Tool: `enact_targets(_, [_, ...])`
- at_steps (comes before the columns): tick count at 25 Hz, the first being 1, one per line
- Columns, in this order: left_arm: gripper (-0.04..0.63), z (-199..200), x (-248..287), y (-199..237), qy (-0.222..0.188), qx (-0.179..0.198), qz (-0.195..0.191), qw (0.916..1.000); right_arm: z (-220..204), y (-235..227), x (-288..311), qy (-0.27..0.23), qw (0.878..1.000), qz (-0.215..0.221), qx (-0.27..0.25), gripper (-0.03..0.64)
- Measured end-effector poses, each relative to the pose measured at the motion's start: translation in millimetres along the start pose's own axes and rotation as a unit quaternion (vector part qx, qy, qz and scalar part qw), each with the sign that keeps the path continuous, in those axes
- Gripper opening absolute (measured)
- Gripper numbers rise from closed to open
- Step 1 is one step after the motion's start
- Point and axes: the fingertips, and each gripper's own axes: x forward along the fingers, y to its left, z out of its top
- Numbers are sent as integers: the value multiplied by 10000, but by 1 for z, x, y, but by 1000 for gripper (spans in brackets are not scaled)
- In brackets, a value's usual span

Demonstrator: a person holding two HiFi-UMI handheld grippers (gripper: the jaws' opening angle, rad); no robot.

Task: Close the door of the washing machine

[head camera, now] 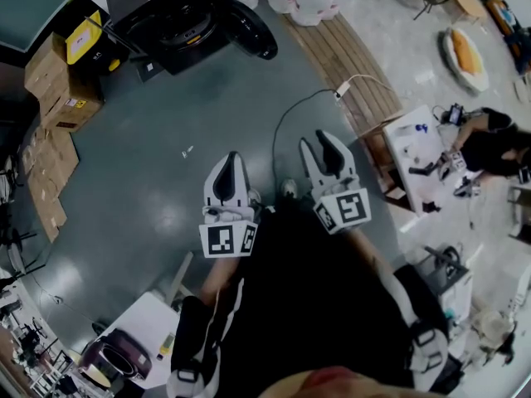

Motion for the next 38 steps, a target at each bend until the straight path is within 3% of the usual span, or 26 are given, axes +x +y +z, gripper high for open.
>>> enact_targets(11, [5, -11, 15, -27, -21, 41, 279, 9996, -9, -34, 3, 72, 9994, 347, 22, 121])
enact_targets(18, [5, -13, 33, -14, 35, 5, 312, 9995, -15, -47, 28, 170, 9992, 349, 51, 121])
enact_targets(28, [5, -7, 122, 67, 53, -137, 8, 9999, -25, -50, 141, 254, 9994, 162, -141, 121])
enact_targets(38, [5, 23, 232, 178, 176, -241, -402, 9987, -15, -52, 290, 411, 9988, -240, -100, 121])
